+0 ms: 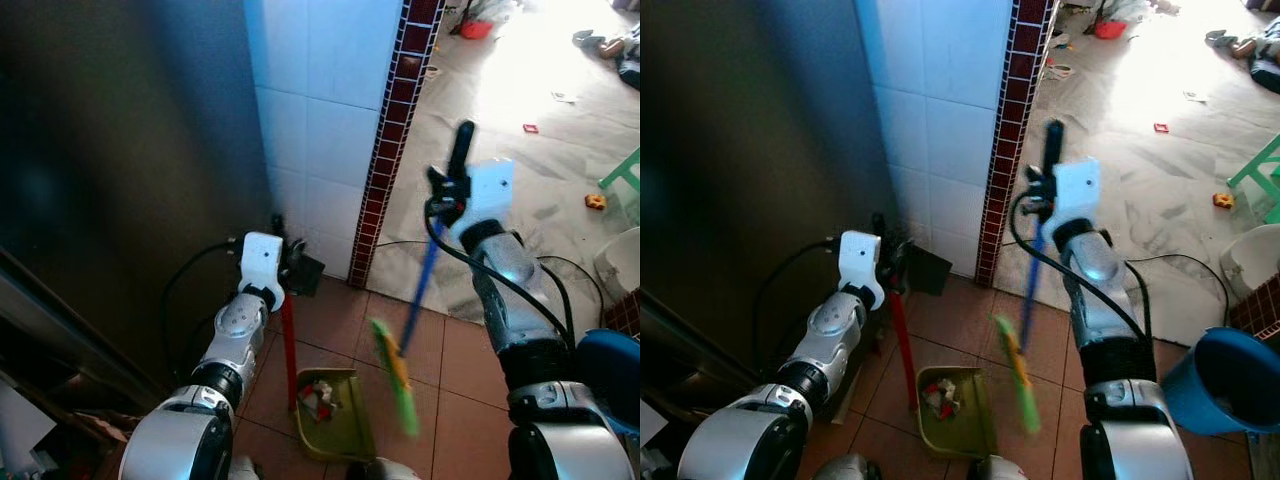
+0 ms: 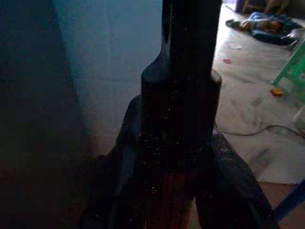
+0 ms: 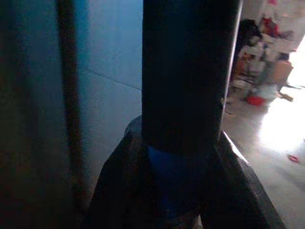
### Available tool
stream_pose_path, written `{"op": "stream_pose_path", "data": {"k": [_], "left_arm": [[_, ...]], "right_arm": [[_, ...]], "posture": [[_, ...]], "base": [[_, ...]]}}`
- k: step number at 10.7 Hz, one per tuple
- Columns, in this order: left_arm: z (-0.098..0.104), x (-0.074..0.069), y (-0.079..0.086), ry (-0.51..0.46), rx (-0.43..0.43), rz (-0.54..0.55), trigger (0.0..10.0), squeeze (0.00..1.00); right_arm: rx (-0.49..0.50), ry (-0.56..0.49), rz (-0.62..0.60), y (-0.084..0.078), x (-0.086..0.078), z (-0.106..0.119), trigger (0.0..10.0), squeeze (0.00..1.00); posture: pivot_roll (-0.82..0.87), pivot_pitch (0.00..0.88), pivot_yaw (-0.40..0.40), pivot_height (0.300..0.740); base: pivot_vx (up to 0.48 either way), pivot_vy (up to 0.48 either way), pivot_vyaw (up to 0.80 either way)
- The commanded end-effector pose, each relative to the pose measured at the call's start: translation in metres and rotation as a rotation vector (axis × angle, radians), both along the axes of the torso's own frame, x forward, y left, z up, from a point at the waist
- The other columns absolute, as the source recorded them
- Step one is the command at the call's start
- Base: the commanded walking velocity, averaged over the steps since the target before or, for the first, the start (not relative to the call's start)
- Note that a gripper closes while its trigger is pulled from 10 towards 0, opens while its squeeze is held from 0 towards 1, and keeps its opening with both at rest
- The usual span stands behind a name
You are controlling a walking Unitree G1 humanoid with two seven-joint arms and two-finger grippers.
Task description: Sweep floor
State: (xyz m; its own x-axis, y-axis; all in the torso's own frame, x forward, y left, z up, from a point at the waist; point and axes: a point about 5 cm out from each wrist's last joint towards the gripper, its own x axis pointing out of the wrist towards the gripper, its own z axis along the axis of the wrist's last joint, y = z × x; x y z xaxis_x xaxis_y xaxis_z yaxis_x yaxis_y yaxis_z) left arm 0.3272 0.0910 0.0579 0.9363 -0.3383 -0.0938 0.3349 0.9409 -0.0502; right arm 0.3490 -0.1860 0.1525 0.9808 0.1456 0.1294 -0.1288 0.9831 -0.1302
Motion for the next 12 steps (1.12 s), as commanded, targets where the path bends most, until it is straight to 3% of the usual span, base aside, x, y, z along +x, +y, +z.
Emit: {"op": "stream_pose_path", "data": {"k": [1, 3, 5, 7, 12], "left_arm": [[0.018, 0.006, -0.002, -0.082, -0.030, -0.020, 10.0, 0.00], [0.036, 0.004, 0.011, -0.188, -0.033, -0.023, 10.0, 0.00], [0.042, -0.007, 0.030, -0.216, -0.055, 0.004, 10.0, 0.00], [0.050, -0.010, 0.025, -0.219, -0.075, -0.021, 10.0, 0.00], [0.058, -0.013, 0.019, -0.190, -0.100, -0.035, 10.0, 0.00]], "right_arm": [[0.015, -0.003, -0.039, 0.000, -0.002, 0.000, 10.0, 0.00], [0.035, 0.002, -0.078, 0.010, -0.013, -0.010, 10.0, 0.00], [0.079, 0.027, -0.116, 0.014, -0.020, -0.024, 10.0, 0.00], [0.146, 0.107, -0.198, 0.001, -0.025, -0.044, 10.0, 0.00], [0.094, 0.055, -0.191, 0.001, -0.021, -0.032, 10.0, 0.00]], "posture": [[-0.07, 0.000, -0.010, 0.740], [-0.08, 0.000, 0.012, 0.740], [-0.07, 0.000, 0.037, 0.740], [-0.05, 0.000, 0.039, 0.740], [-0.07, 0.000, 0.027, 0.740]], "base": [[0.000, 0.000, 0.00], [0.000, 0.000, 0.00], [0.000, 0.000, -0.40], [0.000, -0.146, -0.80], [0.000, -0.288, -0.80]]}}
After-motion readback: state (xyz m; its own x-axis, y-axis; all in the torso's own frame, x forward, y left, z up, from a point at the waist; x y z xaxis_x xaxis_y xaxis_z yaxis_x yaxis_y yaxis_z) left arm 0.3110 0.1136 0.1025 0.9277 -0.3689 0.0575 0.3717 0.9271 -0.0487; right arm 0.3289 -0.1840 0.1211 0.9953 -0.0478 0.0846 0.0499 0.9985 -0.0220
